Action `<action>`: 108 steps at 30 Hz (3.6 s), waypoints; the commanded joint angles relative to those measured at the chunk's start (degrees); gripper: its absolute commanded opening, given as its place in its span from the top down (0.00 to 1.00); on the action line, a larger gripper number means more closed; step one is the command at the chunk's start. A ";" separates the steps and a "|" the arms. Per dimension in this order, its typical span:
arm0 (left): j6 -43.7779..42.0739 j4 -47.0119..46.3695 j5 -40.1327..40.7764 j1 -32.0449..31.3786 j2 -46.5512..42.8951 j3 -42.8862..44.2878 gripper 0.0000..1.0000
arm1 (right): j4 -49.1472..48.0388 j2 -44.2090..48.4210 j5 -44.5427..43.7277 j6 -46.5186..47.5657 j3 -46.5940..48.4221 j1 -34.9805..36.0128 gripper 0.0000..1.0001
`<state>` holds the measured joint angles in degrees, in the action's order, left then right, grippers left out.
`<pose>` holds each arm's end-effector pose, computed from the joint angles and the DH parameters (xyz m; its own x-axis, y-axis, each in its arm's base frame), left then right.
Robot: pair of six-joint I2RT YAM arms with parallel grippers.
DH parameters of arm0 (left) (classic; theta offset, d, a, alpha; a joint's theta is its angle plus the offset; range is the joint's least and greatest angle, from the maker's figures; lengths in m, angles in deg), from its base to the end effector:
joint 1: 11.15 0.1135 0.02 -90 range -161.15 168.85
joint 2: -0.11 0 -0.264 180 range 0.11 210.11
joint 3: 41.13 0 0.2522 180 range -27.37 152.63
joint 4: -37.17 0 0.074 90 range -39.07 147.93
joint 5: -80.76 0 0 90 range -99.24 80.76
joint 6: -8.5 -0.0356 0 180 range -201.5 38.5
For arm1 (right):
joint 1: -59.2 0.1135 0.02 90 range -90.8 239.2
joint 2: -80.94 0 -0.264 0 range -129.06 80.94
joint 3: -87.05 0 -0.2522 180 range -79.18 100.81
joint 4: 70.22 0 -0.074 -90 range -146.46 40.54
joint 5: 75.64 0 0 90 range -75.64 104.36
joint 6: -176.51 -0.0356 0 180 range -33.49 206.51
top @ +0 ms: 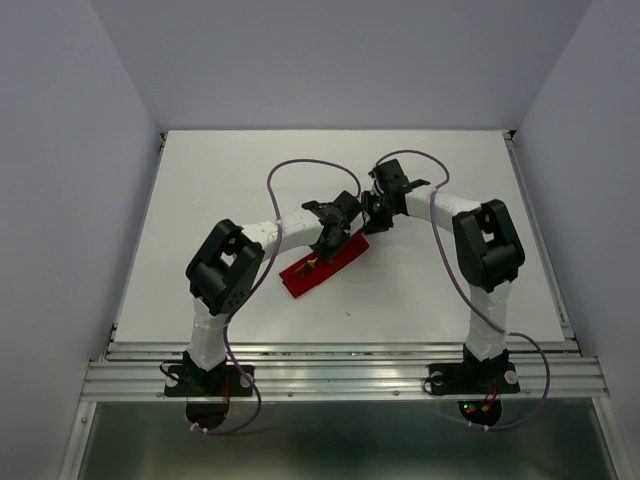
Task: Fold the napkin into a case and place the utensils inside
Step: Move the smaller rectangle folded napkin to the center of the board, then move the fork to the folded napkin.
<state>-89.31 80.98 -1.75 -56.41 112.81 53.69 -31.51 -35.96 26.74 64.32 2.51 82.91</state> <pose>0.2945 -0.2906 0.1834 -0.5242 0.7204 -0.4542 0.7388 0.6499 0.1781 0.3891 0.1792 0.1624 -0.9205 -0.0014 -0.3906 -0.1542 0.9201 0.3602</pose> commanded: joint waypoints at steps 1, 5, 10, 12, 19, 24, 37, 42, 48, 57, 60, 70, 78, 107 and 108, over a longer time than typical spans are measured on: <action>1.22 1.33 2.62 0.25 0.67 2.88 0.66 | 1.42 1.58 -4.46 0.05 -2.32 0.73 0.64; 1.57 1.69 2.36 0.17 -0.38 2.97 0.54 | 0.80 5.36 -7.63 -1.00 -4.78 0.73 0.55; 2.54 1.69 2.44 0.25 -3.36 3.23 0.54 | 0.19 10.46 -9.74 -3.02 -9.08 -0.93 0.49; 3.33 1.95 2.62 0.34 -4.85 3.32 0.54 | 0.10 13.70 -10.71 -3.99 -11.45 -1.46 0.45; 7.45 1.34 2.79 1.13 -11.53 1.13 0.54 | 0.01 25.12 -11.16 -7.85 -18.57 -2.61 0.36; 15.09 -2.00 3.07 4.81 -17.42 -4.13 0.54 | -1.31 30.59 -7.45 -9.35 -26.48 0.54 0.37; 31.71 -5.87 -2.65 25.39 -17.26 -15.31 0.63 | -1.40 23.04 -17.13 -15.95 -25.36 16.20 0.53; 32.25 -9.38 -6.42 25.57 -16.03 -19.09 0.67 | -2.89 20.31 -17.48 -16.92 -23.87 16.20 0.62; 33.48 -12.02 -10.73 24.60 -17.25 -25.67 0.70 | -1.75 15.92 -21.08 -15.78 -19.47 16.20 0.65; 36.64 -12.64 -12.67 18.28 -20.60 -29.99 0.72 | -1.66 8.89 -24.33 -13.75 -10.15 16.20 0.67; 37.26 -12.11 -12.94 17.22 -21.91 -29.90 0.72 | -1.57 8.10 -24.95 -13.66 -8.83 16.20 0.67; 34.62 -0.70 -1.51 15.46 -28.77 -18.93 0.63 | -1.57 15.55 -26.18 -13.93 -15.49 11.99 0.65; 26.72 1.25 -1.59 7.29 -22.54 -12.24 0.55 | -1.48 19.78 -25.74 -14.37 -20.16 11.45 0.63; 14.49 -1.83 -3.97 4.65 -2.58 -2.22 0.66 | -2.80 18.82 -26.00 -14.19 -22.28 11.45 0.62; 14.32 -1.66 -3.88 4.56 -2.32 -2.04 0.67 | -2.71 18.64 -26.00 -14.19 -22.19 11.45 0.62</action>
<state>-73.60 78.48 -5.90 -51.82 110.39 48.85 -32.93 -17.80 2.06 49.85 -20.03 94.43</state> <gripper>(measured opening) 0.344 0.376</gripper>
